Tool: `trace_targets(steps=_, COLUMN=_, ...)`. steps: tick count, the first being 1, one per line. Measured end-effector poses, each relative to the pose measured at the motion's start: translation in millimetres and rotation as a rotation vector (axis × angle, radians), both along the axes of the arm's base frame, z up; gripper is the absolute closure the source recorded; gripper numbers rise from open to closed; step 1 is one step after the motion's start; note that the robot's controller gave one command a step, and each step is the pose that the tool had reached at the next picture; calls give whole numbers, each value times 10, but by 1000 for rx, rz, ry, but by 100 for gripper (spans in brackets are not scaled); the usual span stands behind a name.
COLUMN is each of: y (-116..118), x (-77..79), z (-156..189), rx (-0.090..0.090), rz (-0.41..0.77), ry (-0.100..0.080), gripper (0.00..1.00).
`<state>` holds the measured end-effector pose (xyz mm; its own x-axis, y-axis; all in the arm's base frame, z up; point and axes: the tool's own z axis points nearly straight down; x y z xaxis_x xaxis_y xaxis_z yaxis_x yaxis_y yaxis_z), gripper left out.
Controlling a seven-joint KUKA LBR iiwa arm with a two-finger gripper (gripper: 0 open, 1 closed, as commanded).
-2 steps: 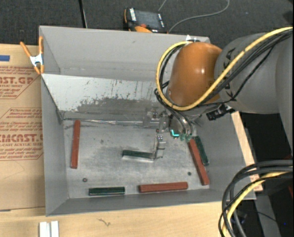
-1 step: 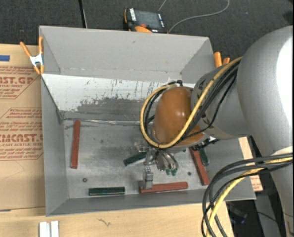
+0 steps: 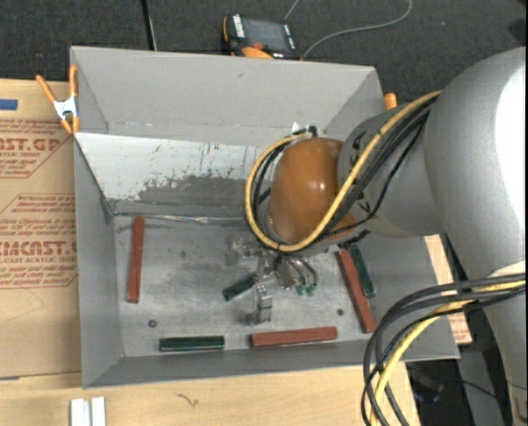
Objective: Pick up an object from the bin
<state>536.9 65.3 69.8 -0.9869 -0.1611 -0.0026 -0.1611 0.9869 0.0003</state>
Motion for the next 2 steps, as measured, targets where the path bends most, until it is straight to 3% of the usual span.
trace_targets(steps=1, y=0, x=-1, z=8, rx=1, rz=-1, ry=1, gripper=100)
trace_targets(steps=2, y=327, x=-364, z=2, rx=1, rz=31, ry=3, gripper=100)
